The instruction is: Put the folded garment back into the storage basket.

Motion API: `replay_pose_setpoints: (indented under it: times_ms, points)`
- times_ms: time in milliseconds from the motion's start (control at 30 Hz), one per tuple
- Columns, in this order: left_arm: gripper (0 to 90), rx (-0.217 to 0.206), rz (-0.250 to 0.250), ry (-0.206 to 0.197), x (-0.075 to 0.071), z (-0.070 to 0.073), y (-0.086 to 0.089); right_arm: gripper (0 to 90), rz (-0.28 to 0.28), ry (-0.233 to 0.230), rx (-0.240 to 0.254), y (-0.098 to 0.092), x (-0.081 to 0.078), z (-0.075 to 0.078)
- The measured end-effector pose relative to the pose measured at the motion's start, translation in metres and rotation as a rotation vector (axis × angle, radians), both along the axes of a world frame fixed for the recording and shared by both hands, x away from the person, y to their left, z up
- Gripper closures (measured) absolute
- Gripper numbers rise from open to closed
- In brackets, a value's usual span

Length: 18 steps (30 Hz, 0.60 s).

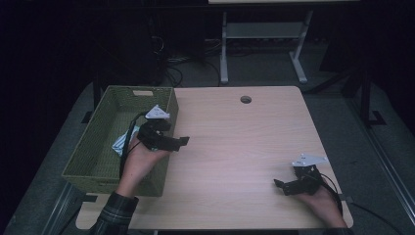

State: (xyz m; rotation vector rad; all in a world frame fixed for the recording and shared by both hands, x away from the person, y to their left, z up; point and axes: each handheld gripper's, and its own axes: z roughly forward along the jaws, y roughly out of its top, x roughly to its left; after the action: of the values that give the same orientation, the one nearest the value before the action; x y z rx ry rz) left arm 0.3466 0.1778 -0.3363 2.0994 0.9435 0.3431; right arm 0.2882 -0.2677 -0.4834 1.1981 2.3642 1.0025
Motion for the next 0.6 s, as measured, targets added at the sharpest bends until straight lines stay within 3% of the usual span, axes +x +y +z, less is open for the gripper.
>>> replay_pose_setpoints:
  times_ms: [367, 600]
  points:
    - [15.0, -0.010, -0.065, 0.005, -0.010, -0.025, -0.043, 1.5, 0.002, 0.001, 0.000, 0.000, 0.000, 0.000]
    - [15.1, 0.024, -0.107, 0.011, -0.016, -0.052, -0.066, 1.5, 0.002, 0.002, 0.000, 0.000, 0.000, 0.000]
